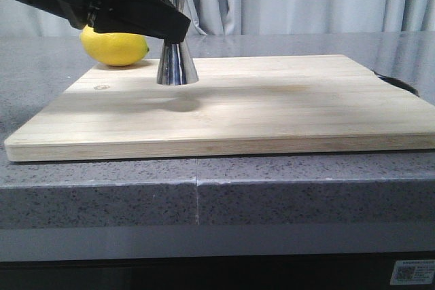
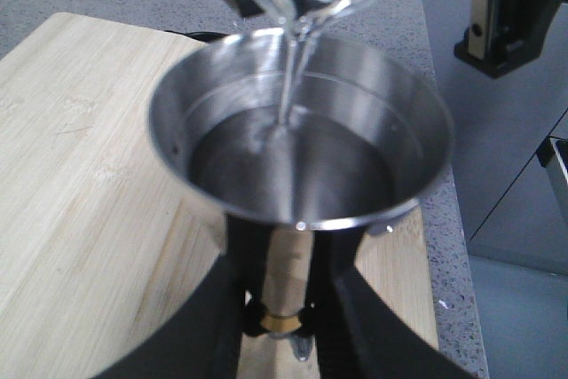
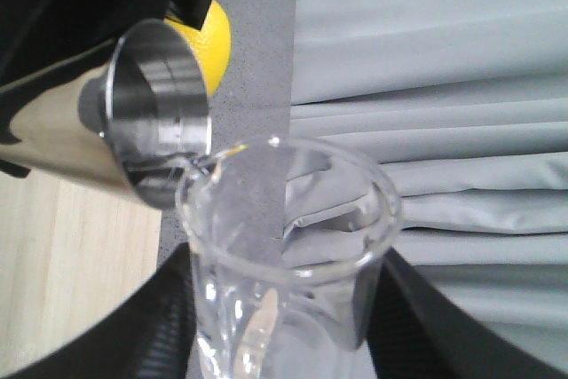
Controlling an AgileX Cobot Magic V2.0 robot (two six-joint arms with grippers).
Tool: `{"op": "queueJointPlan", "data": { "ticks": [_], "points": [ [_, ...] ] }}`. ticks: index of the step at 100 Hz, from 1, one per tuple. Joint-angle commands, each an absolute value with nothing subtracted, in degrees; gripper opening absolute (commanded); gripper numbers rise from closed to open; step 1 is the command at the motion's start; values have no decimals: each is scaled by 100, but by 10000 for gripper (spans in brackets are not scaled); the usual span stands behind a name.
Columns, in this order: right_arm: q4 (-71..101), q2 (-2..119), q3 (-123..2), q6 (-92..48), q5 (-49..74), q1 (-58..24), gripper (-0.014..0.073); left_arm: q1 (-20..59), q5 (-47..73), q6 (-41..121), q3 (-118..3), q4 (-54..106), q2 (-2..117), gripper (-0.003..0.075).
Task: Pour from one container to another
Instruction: 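Tip the beaker further with the right gripper, pouring liquid into jigger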
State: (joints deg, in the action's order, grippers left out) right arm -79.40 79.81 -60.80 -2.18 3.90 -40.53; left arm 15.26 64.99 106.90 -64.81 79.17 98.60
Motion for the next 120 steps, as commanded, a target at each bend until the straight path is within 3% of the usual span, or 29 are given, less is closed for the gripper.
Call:
{"op": "queueJointPlan", "data": {
  "ticks": [1, 120],
  "points": [
    [-8077, 7752, -6297, -235, 350, -4058, 216, 1564, 6772, 10656, -6665, 8351, 9556, -10],
    [-8370, 7752, -6297, -235, 350, -4061, 216, 1564, 6772, 10656, -6665, 8351, 9556, -10]
  ]
}}
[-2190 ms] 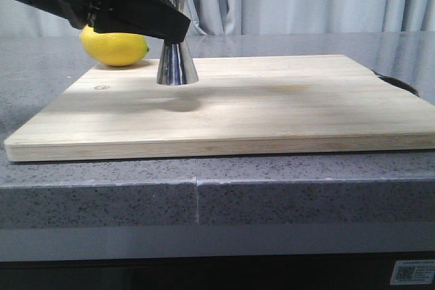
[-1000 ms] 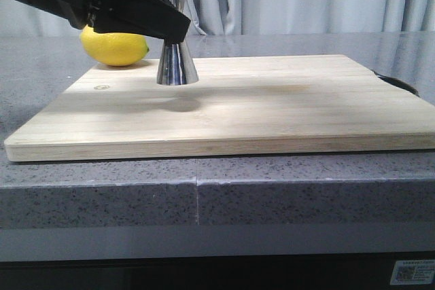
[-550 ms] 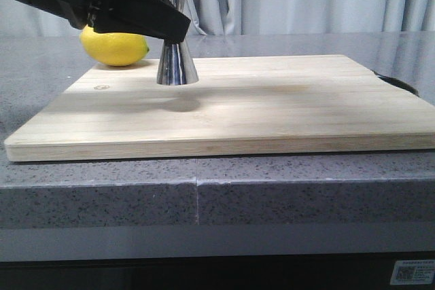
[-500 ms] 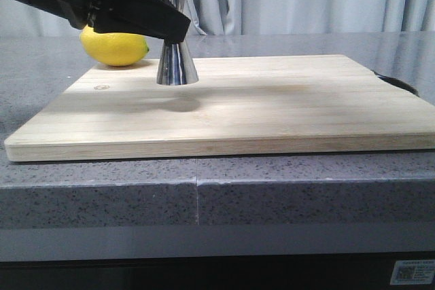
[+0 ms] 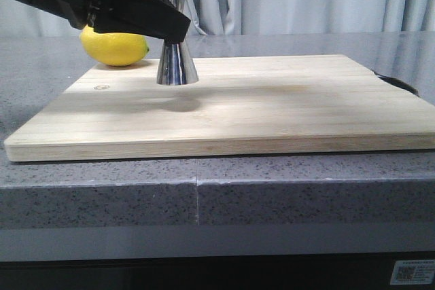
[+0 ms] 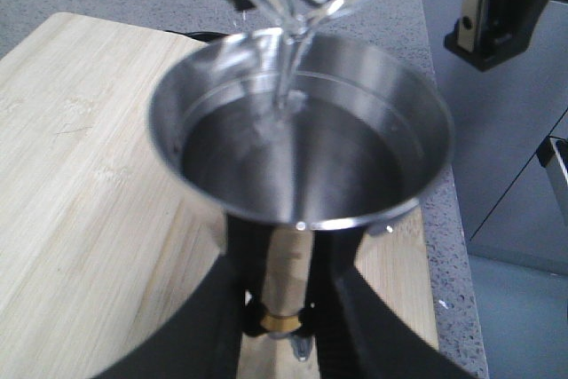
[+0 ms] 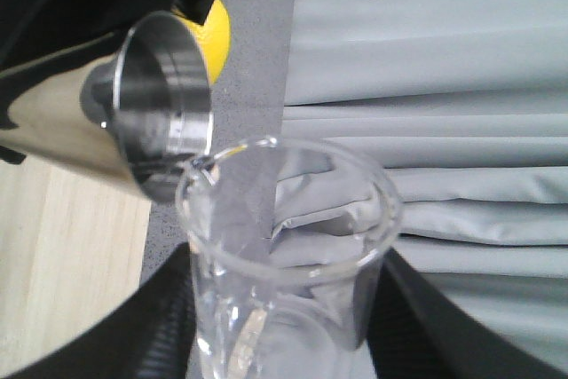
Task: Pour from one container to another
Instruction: 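Tip the beaker further with the right gripper, pouring liquid into jigger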
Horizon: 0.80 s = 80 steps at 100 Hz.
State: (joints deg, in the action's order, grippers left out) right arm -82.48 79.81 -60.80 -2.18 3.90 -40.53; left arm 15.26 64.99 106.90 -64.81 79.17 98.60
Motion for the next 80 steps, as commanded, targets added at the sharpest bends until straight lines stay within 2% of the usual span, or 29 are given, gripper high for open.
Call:
{"op": "queueJointPlan", "data": {
  "ticks": [1, 80],
  "points": [
    [-8368, 7752, -6297, -235, 350, -4061, 216, 1564, 6772, 10656, -6665, 8351, 9556, -10],
    [-8579, 7752, -6297, -235, 350, -4061, 216, 1564, 6772, 10656, -6665, 8351, 9556, -10]
  ]
}}
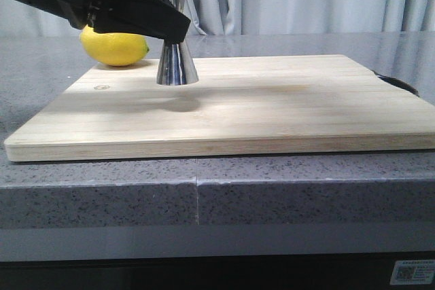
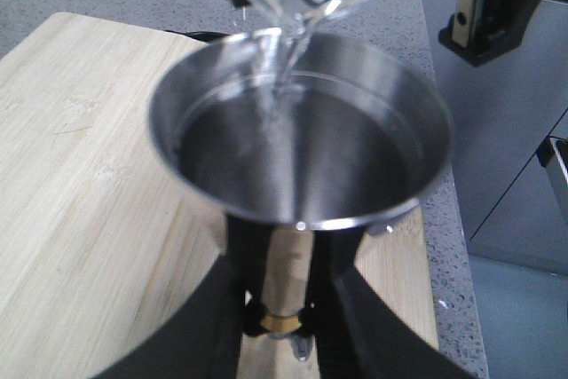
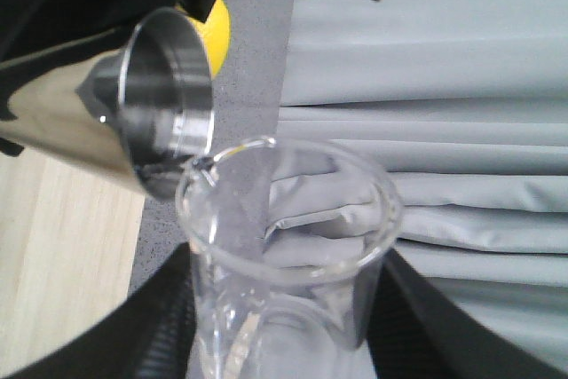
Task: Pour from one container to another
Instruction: 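Tip the beaker further with the right gripper, pouring liquid into jigger, then tilt the empty beaker upright and move it away from the jigger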
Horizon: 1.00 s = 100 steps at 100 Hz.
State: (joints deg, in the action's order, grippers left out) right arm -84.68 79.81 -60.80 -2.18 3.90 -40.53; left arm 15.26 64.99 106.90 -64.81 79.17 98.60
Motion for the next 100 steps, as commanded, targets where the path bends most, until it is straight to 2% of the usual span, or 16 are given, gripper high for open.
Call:
{"op": "queueJointPlan", "data": {
  "ticks": [1, 84, 100],
  "points": [
    [-8579, 7752, -6297, -235, 350, -4061, 216, 1564, 6772, 10656, -6665, 8351, 9556, -10],
    [-8553, 7752, -6297, -224, 350, -4061, 216, 1564, 6772, 10656, -6665, 8351, 9556, -10],
    [-8451, 7752, -6297, 180, 350, -4061, 216, 1564, 6772, 10656, -6665, 8351, 9556, -10]
  ]
}}
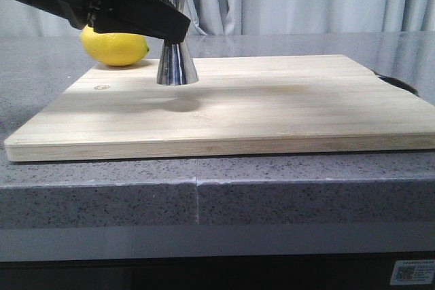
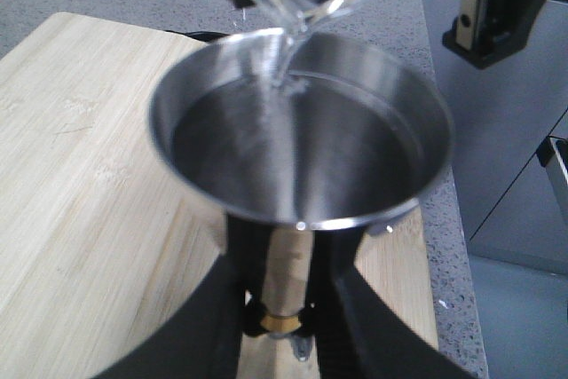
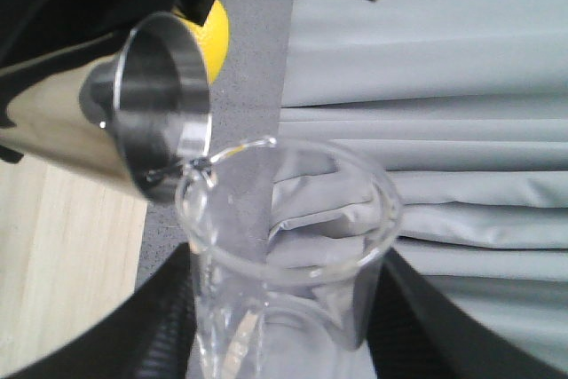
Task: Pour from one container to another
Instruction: 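Tilt the empty beaker upright and move it away from the jigger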
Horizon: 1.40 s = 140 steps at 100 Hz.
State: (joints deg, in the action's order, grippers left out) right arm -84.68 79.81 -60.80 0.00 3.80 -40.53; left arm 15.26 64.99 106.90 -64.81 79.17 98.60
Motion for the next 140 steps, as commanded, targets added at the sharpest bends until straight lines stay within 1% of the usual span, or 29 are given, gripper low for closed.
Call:
{"op": "queueJointPlan", "data": {
  "ticks": [1, 35, 79, 114, 129, 140],
  "points": [
    [-8451, 7752, -6297, 221, 350, -4061, 216, 1564, 6772, 10656, -6665, 8351, 9556, -10],
    [-8439, 7752, -6303, 1286, 350, -4061, 216, 1564, 6772, 10656, -6665, 8351, 9556, -10],
    [-8143, 7752, -6443, 3555, 634, -4061, 216, 1564, 6800, 10656, -6665, 8351, 9556, -10],
    [-8143, 7752, -6479, 4791, 896, -4049, 216, 1564, 6821, 10656, -6665, 8351, 9556, -10],
    [-8143, 7752, -6479, 5397, 927, -3830, 216, 1564, 6821, 10646, -6665, 8351, 9556, -10],
    [-8143, 7727, -6479, 5954, 808, -3495, 216, 1564, 6821, 10635, -6665, 8351, 9556, -10]
  ]
}}
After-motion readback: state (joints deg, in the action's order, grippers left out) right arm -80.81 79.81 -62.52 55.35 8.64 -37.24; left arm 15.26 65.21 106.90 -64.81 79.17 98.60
